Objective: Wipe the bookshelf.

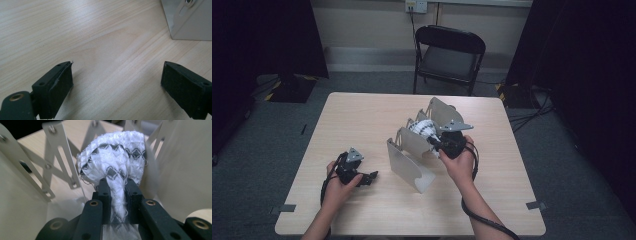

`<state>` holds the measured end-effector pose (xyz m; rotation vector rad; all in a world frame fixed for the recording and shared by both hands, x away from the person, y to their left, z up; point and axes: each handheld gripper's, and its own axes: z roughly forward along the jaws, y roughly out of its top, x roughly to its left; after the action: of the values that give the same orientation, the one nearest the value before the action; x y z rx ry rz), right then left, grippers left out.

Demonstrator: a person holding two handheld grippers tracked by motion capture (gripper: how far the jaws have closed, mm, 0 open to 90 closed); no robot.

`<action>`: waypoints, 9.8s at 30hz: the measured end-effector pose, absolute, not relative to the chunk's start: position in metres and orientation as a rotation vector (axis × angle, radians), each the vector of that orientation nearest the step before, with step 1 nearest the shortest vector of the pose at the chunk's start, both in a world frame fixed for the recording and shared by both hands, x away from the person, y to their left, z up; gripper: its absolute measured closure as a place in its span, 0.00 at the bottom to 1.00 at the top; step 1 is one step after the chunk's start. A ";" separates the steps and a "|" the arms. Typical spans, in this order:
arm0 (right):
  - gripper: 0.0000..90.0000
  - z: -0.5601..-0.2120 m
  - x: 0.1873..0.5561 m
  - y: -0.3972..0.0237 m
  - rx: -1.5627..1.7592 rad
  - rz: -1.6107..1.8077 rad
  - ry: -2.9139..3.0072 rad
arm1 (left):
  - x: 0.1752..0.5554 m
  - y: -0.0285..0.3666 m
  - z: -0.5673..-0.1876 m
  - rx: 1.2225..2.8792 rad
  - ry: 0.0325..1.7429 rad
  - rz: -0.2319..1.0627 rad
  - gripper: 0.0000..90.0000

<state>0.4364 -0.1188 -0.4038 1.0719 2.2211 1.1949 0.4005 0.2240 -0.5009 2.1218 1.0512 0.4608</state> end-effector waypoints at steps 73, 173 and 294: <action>0.87 -0.471 0.434 -0.125 1.191 1.066 2.339 | 0.401 0.224 -0.501 2.119 1.053 0.454 0.11; 0.86 -0.467 0.431 -0.126 1.127 1.107 2.371 | 0.401 0.224 -0.501 2.119 1.053 0.459 0.11; 0.86 -0.393 0.432 -0.130 1.141 1.250 2.198 | 0.401 0.224 -0.501 2.119 1.052 0.460 0.11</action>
<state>0.4318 -0.1303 -0.3927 1.1406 2.1976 1.2499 0.4012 0.2235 -0.5013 2.1194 1.0521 0.4595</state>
